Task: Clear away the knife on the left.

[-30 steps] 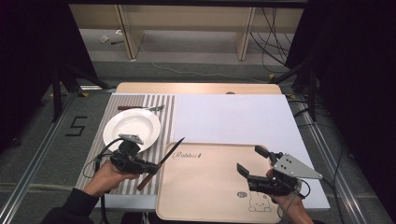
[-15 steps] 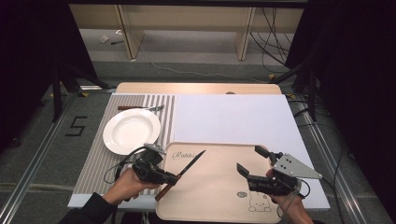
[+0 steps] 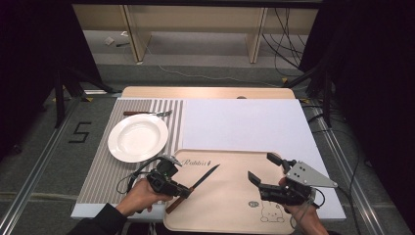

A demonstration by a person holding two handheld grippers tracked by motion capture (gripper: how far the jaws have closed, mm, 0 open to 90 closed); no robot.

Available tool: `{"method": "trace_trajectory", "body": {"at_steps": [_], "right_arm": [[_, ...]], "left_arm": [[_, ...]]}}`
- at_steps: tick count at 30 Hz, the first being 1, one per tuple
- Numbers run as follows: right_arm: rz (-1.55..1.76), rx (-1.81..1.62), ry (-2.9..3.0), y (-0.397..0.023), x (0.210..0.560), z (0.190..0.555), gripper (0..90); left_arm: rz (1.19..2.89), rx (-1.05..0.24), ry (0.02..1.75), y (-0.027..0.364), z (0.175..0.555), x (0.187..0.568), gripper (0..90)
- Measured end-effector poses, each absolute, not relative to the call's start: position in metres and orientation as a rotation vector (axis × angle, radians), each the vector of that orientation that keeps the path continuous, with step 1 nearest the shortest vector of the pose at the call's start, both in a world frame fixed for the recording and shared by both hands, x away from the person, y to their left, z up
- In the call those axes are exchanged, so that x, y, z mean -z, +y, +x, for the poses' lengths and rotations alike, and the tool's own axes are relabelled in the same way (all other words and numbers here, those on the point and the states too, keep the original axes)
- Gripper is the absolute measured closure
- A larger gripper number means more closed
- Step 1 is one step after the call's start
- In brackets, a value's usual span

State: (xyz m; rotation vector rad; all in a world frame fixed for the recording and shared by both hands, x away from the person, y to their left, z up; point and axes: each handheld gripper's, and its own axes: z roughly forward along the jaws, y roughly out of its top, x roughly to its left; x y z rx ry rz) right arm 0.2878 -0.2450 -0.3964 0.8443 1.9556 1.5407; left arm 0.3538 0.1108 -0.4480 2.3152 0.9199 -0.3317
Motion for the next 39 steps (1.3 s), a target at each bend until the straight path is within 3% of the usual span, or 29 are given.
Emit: {"method": "trace_trajectory", "body": {"at_steps": [23,27,34,37,39], "right_arm": [[0.844,-1.544,1.956,-0.245,0.396,0.287,17.7],[0.843,-1.545,1.956,-0.245,0.396,0.287,17.7],[0.844,-1.546,1.956,-0.245,0.396,0.287,17.7],[0.843,-1.545,1.955,-0.245,0.396,0.288,17.7],[0.842,-1.545,1.956,-0.245,0.396,0.287,17.7]], "left_arm": [[2.386,0.347,0.950,0.097,0.351,0.469,74.5],[2.340,0.402,0.906,0.097,0.351,0.462,59.0],[2.298,0.248,0.826,0.091,0.346,0.452,32.3],[2.315,0.159,0.781,0.087,0.342,0.449,26.2],[2.314,0.137,0.753,0.084,0.340,0.448,26.7]]}}
